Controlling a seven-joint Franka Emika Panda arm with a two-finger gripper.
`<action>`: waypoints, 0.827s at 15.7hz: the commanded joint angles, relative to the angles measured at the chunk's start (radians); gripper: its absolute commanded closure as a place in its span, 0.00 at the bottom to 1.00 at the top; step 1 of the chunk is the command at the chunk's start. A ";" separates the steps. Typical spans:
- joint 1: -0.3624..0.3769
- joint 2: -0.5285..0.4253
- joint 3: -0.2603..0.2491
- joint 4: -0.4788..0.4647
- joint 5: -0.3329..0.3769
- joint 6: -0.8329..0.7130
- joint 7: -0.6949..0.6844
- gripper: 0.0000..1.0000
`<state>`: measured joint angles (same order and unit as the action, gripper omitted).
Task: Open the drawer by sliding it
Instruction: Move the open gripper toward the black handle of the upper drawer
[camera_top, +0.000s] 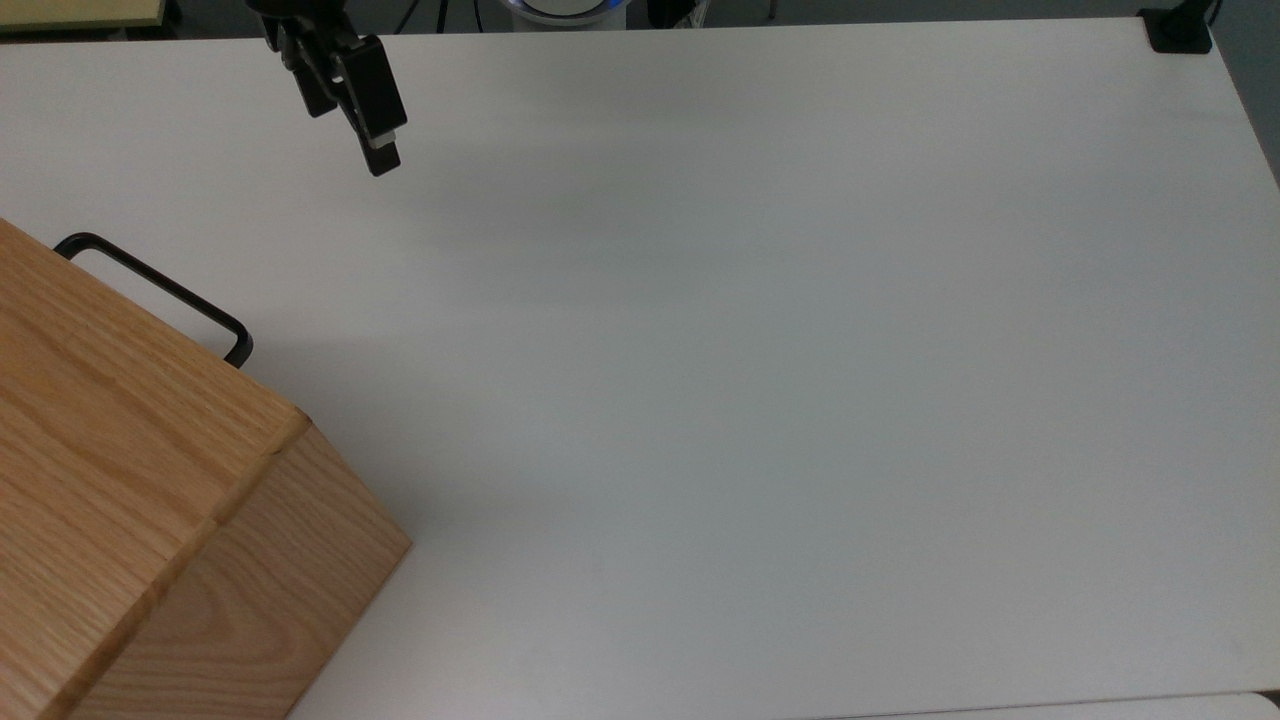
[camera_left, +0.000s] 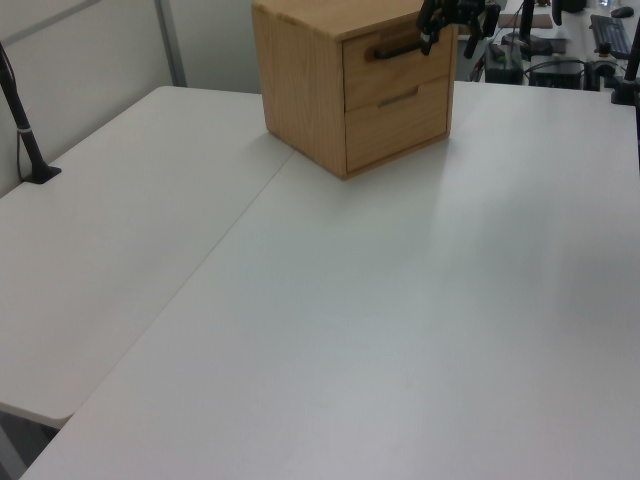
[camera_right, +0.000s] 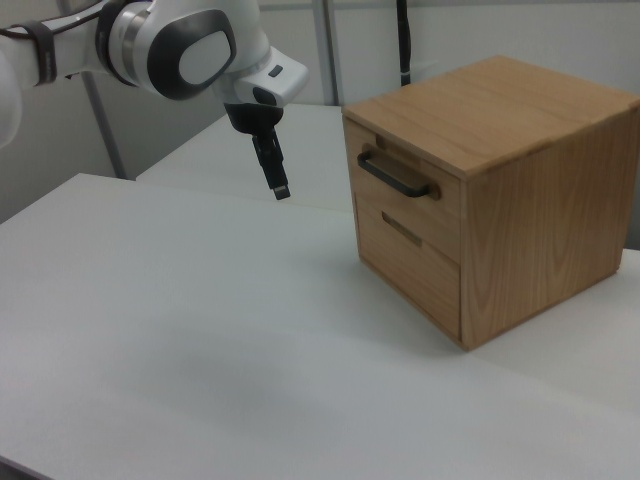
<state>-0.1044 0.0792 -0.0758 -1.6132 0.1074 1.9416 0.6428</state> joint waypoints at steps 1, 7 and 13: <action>0.003 0.010 -0.002 0.013 0.021 0.011 0.023 0.01; -0.032 0.057 -0.002 0.074 0.044 0.014 0.186 0.07; -0.092 0.111 -0.002 0.139 0.123 0.100 0.339 0.45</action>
<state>-0.1887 0.1651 -0.0777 -1.5044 0.1967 1.9798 0.9049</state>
